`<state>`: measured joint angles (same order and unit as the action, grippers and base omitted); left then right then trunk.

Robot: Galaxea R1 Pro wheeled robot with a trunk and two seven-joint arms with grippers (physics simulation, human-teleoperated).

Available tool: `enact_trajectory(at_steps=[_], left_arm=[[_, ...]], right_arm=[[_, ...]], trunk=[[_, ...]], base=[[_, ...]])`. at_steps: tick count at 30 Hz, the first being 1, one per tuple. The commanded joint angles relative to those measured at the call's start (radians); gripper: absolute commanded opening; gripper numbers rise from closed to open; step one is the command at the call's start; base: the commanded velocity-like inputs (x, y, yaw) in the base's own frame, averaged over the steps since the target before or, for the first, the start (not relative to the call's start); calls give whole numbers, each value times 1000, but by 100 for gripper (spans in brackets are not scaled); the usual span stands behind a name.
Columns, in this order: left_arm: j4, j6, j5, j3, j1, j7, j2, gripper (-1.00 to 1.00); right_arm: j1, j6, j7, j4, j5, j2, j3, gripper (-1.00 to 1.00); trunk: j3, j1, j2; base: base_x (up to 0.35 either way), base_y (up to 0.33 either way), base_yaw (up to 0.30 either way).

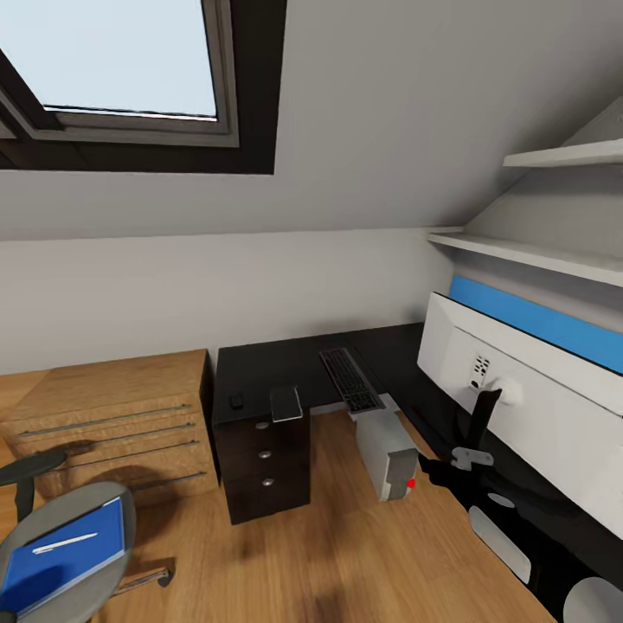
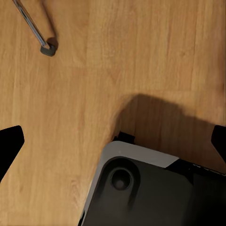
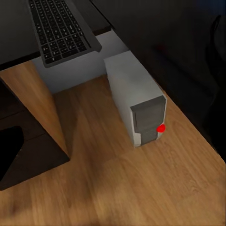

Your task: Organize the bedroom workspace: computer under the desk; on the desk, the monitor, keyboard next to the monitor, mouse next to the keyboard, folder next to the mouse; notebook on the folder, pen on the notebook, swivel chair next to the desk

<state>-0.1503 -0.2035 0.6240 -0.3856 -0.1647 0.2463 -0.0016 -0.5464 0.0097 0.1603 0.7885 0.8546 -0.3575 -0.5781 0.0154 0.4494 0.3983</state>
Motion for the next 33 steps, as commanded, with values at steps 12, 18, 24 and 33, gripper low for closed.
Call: enact_trajectory(at_steps=[12, 18, 24, 33], left_arm=[[0, -2, 11, -7, 0, 5, 1, 100], [0, -2, 9, -9, 0, 5, 0, 100], [0, -2, 7, -10, 0, 5, -1, 100], [1, -2, 7, -10, 0, 5, -1, 100]], right_arm=[[-1, 0, 8, 2, 4, -1, -6, 100], [-1, -1, 8, 1, 5, -4, -4, 100], [-1, -51, 34, -43, 6, -24, 36, 100], [-2, -85, 61, -111, 4, -31, 105, 100]], trunk=[[1, 1, 2], [1, 1, 2], [1, 1, 2], [1, 1, 2]], base=[[0, -188, -15], [0, -85, 0], [0, -4, 0], [0, 0, 0]])
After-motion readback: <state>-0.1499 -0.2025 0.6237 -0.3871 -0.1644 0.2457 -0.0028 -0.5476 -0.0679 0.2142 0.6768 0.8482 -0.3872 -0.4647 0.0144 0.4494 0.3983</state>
